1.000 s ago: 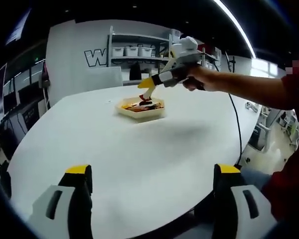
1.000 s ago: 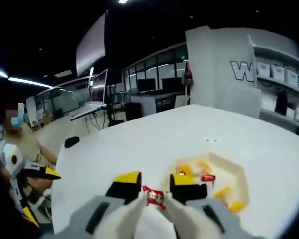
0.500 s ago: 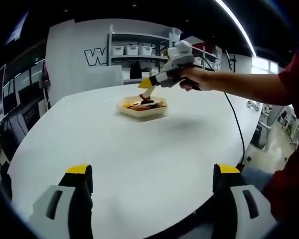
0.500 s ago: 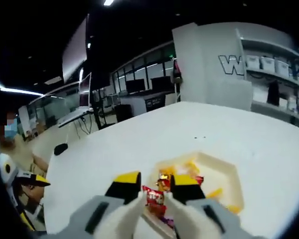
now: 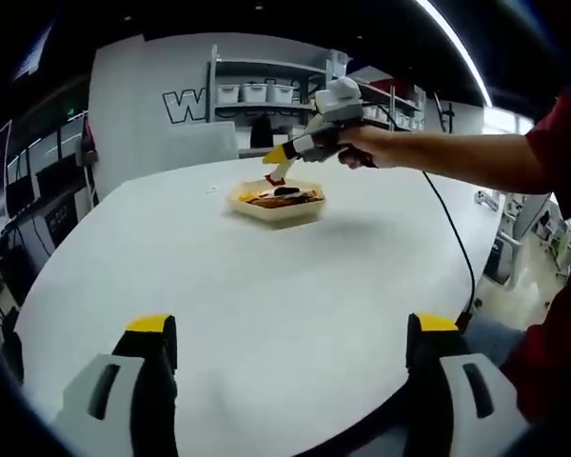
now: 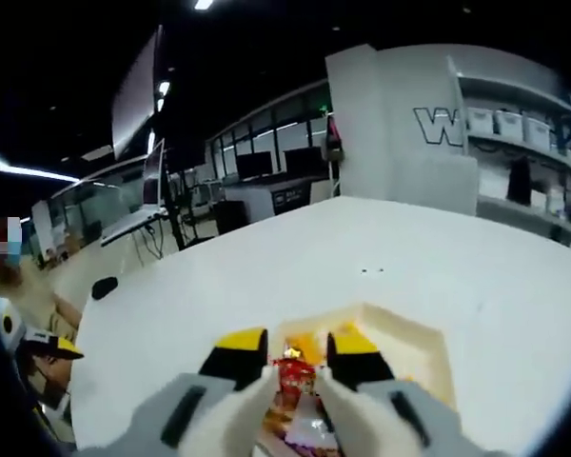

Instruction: Place the target food into the container with the food tongs after gripping and lifting it, then release it inside without dropping or visibly crushing the food.

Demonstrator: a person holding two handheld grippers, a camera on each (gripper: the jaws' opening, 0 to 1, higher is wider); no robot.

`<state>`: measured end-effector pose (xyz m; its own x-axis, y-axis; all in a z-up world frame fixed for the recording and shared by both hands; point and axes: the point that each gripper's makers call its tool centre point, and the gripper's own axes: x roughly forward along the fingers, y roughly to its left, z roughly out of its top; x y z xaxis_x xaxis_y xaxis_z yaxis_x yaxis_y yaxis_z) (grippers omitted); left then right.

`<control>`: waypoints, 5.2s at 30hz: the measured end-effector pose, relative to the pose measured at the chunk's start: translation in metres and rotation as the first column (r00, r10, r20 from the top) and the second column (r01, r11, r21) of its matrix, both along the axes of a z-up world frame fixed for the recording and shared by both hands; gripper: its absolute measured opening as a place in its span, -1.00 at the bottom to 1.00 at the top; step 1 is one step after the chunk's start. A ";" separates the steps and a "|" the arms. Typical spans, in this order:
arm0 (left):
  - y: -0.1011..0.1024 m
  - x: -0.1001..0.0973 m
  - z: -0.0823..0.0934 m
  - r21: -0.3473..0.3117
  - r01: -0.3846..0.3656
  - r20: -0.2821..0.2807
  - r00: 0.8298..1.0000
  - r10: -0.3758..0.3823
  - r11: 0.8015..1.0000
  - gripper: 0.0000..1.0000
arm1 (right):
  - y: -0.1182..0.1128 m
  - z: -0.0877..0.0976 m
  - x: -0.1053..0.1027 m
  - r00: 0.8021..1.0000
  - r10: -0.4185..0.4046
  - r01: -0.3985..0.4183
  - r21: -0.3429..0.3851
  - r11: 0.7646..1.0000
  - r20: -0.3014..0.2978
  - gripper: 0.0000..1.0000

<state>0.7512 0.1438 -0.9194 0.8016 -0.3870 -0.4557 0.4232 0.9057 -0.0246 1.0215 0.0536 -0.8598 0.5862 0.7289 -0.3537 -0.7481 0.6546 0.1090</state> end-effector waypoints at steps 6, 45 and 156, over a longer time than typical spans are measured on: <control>0.000 0.001 -0.004 -0.003 0.001 -0.008 1.000 -0.001 1.000 0.95 | -0.005 0.005 -0.001 0.990 0.042 -0.029 -0.096 0.995 0.133 -0.53; -0.023 -0.003 0.014 -0.004 0.058 0.040 0.997 -0.058 0.998 0.95 | -0.053 0.010 -0.055 0.995 -0.010 0.012 -0.022 1.000 0.103 -0.51; -0.108 0.036 0.018 0.161 0.324 0.279 0.891 -0.358 0.932 -0.75 | -0.003 -0.009 -0.224 0.978 0.201 -0.207 0.196 0.958 0.051 -0.46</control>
<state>0.7875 0.0356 -0.9010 0.7336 -0.6239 -0.2695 0.6786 0.6940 0.2405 0.7979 0.0504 -0.8683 0.4258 0.8880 -0.1735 -0.8686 0.4549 0.1964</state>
